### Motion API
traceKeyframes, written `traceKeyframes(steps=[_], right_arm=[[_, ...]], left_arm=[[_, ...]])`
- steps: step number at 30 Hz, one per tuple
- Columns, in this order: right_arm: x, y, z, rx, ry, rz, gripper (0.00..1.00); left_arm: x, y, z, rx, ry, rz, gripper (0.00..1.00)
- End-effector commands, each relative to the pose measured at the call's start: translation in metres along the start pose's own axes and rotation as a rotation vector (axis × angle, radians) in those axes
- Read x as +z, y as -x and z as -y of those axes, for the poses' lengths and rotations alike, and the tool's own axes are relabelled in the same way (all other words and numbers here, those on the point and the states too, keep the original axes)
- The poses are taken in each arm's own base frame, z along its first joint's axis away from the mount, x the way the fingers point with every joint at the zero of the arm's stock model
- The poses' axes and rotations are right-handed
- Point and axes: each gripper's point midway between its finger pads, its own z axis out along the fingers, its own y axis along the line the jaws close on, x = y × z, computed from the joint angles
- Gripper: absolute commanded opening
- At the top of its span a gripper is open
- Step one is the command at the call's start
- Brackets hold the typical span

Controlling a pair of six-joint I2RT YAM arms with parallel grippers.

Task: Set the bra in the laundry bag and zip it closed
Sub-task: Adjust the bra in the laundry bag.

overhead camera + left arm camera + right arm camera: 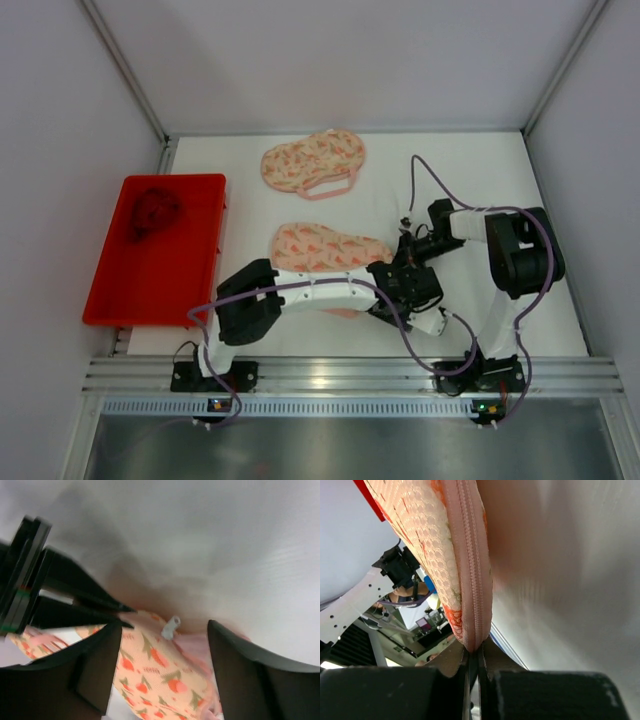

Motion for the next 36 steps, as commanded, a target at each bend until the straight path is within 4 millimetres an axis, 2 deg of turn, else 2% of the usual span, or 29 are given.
traceKeyframes(steps=[1,3,4,6,7,8,9,10,11,12,14,16,17,19,20,27,29,32,36], right_arm=[[-0.002,0.006,-0.012,-0.041,0.039,0.022,0.00],[-0.002,0.007,-0.012,-0.040,0.050,0.022,0.00],[-0.002,0.007,-0.012,-0.037,0.052,0.024,0.00],[-0.001,0.007,-0.012,-0.031,0.072,0.028,0.00],[-0.002,0.008,-0.013,-0.013,0.080,0.033,0.00],[-0.003,0.007,-0.014,-0.013,0.084,0.034,0.00],[-0.003,0.007,-0.015,-0.011,0.087,0.033,0.00],[-0.003,0.007,-0.016,-0.008,0.093,0.031,0.00],[-0.003,0.006,-0.018,-0.009,0.103,0.027,0.00],[-0.003,0.006,-0.018,-0.001,0.107,0.024,0.00],[-0.003,0.004,-0.019,0.002,0.114,0.019,0.00],[-0.003,0.001,-0.019,0.009,0.116,0.016,0.00],[-0.004,0.000,-0.020,0.009,0.120,0.013,0.00],[-0.004,-0.001,-0.021,0.011,0.121,0.015,0.00],[-0.005,-0.002,-0.022,0.011,0.122,0.015,0.00],[-0.004,-0.004,-0.023,0.033,0.140,0.004,0.00],[-0.003,-0.003,-0.022,0.037,0.140,0.003,0.00],[-0.003,-0.004,-0.021,0.048,0.141,-0.003,0.00],[-0.002,-0.005,-0.020,0.054,0.148,-0.012,0.00]], left_arm=[[-0.082,0.018,-0.027,-0.129,0.131,0.196,0.80],[-0.108,0.012,-0.024,-0.192,0.149,0.247,0.84],[-0.130,0.003,-0.023,-0.228,0.194,0.288,0.98],[-0.150,-0.010,-0.019,-0.310,0.223,0.330,0.98],[-0.163,-0.024,-0.013,-0.348,0.243,0.354,0.98],[-0.165,-0.031,-0.011,-0.425,0.260,0.365,0.98],[-0.167,-0.039,-0.014,-0.478,0.301,0.372,0.98],[-0.175,-0.057,-0.022,-0.559,0.383,0.363,0.98],[-0.160,-0.068,-0.011,-0.649,0.379,0.343,0.98],[-0.156,-0.075,-0.010,-0.699,0.401,0.340,0.98],[-0.143,-0.079,0.000,-0.769,0.305,0.374,0.98],[-0.138,-0.086,-0.004,-0.815,0.285,0.394,0.98],[-0.139,-0.081,-0.012,-0.816,0.304,0.435,0.98],[-0.135,-0.073,-0.015,-0.793,0.300,0.483,0.98],[-0.136,-0.062,-0.020,-0.772,0.292,0.534,0.98],[-0.104,-0.032,-0.025,-0.714,0.176,0.540,0.96],[-0.099,-0.029,-0.025,-0.691,0.164,0.537,0.96],[-0.088,-0.026,-0.014,-0.657,0.114,0.529,0.96],[-0.073,-0.035,-0.021,-0.668,0.153,0.456,0.95]])
